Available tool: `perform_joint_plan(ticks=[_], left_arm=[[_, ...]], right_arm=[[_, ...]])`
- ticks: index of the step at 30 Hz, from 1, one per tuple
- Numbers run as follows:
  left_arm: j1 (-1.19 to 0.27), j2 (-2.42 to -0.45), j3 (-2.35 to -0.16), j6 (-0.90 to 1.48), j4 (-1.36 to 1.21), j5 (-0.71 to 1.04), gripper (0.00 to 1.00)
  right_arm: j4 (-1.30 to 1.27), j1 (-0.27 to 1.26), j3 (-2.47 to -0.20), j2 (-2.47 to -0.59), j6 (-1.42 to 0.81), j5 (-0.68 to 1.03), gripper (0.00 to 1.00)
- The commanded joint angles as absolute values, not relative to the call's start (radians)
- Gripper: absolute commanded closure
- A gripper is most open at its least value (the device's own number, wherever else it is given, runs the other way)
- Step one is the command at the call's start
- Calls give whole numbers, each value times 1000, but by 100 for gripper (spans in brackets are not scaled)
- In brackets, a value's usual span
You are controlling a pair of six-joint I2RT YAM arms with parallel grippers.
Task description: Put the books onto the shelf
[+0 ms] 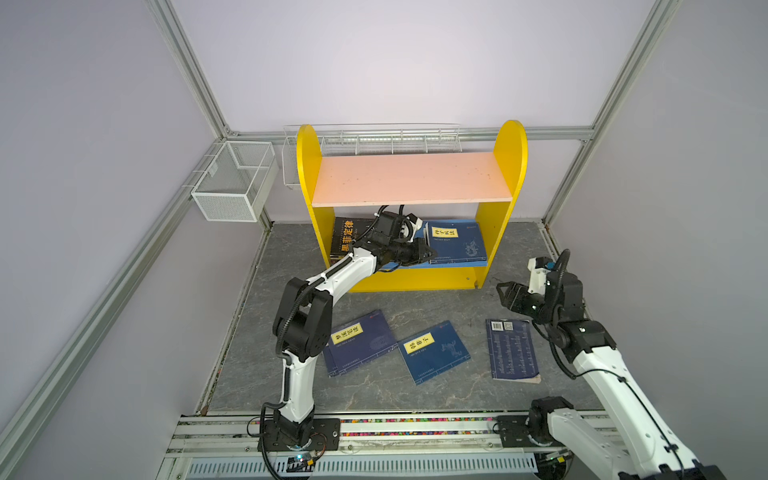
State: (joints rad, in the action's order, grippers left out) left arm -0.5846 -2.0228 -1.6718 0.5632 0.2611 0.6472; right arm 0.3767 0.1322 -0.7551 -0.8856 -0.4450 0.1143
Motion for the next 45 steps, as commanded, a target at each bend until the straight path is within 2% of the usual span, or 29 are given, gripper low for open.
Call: perform_joint_plan(ticks=[1,3,6,9,11,13,16,20,23,26,32,42,45], left_arm=[[-592,-2032,-1743,508,262,592,99],[-599,-2032,-1755,491,286,559,86],[-606,-2022,-1765,472,310,500,72],[-609,-2013,-1774,475,313,461,51],[-612,-2012,-1784,478,313,446,42],[-614,-2009,-1795,476,317,432,37],[-620,-1993,-1815,455,323,410,33],[-635,-1947,-1809,413,320,373,31],[-647,-1885,-1735,387,278,343,31],[-653,-1792,-1608,374,206,322,31],[-655,-1553,-1313,403,123,185,31],[-647,-1216,-839,595,252,-358,30],[-616,-1147,-762,665,317,-446,30]], right_arm=[[361,128,-732,-873,-448,139,39],[357,128,-732,-873,-449,145,39],[351,128,-732,-876,-448,159,39],[345,127,-733,-885,-446,177,39],[338,129,-737,-891,-445,191,40],[333,131,-744,-900,-442,199,41],[343,146,-766,-921,-427,201,45],[352,199,-807,-968,-400,172,61],[355,298,-850,-1021,-382,108,72],[361,373,-921,-1110,-370,61,78],[392,462,-1091,-1344,-364,-7,79],[472,483,-1306,-1599,-388,-40,79],[483,483,-1327,-1634,-396,-42,79]])
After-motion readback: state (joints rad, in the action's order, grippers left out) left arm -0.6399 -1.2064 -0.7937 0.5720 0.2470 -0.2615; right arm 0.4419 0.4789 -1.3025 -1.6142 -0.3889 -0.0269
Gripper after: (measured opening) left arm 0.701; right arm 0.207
